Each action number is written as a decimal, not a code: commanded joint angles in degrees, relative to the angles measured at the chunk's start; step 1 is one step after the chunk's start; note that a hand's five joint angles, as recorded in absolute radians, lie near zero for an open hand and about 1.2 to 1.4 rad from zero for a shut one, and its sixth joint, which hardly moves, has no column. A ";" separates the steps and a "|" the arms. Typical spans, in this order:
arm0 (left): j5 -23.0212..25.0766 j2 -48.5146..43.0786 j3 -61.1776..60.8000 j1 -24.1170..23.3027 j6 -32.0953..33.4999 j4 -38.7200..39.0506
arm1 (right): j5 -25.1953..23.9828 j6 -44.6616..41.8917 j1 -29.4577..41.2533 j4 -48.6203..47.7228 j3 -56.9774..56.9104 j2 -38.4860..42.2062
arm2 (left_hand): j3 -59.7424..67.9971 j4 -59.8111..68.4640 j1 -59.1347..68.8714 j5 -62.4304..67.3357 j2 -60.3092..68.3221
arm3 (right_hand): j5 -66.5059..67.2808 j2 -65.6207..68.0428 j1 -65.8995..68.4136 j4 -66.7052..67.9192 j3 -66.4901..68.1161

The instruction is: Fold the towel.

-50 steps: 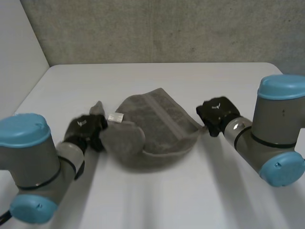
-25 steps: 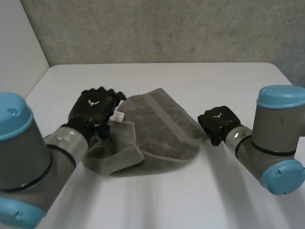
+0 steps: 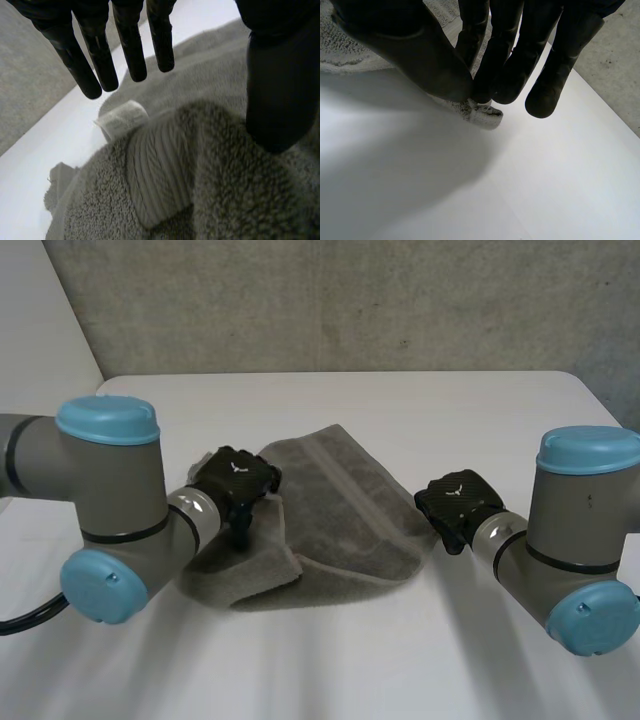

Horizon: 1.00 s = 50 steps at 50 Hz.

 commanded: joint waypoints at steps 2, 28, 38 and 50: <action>-0.06 -4.56 2.50 0.32 5.22 -0.47 | -0.50 -0.21 0.03 0.00 -0.30 0.95 | 9.00 9.11 8.83 -1.27 9.33 | 2.48 4.13 3.02 3.29 2.85; -13.23 -1.14 21.75 5.94 -6.87 31.14 | 9.17 -6.27 0.65 -39.95 -21.23 -0.97 | 47.67 47.77 47.49 37.39 47.99 | 2.48 4.13 3.02 3.29 2.85; -15.36 5.37 7.86 8.50 -25.37 34.69 | 7.94 -5.92 0.56 -33.49 -16.03 -1.69 | 47.67 47.77 47.49 37.39 47.99 | 2.48 4.13 3.02 3.29 2.85; -14.65 7.74 -16.82 8.58 -26.86 31.62 | 3.81 -5.83 -0.67 -4.60 -7.17 0.42 | 47.67 47.77 47.49 37.39 47.99 | 2.48 4.13 3.02 3.29 2.85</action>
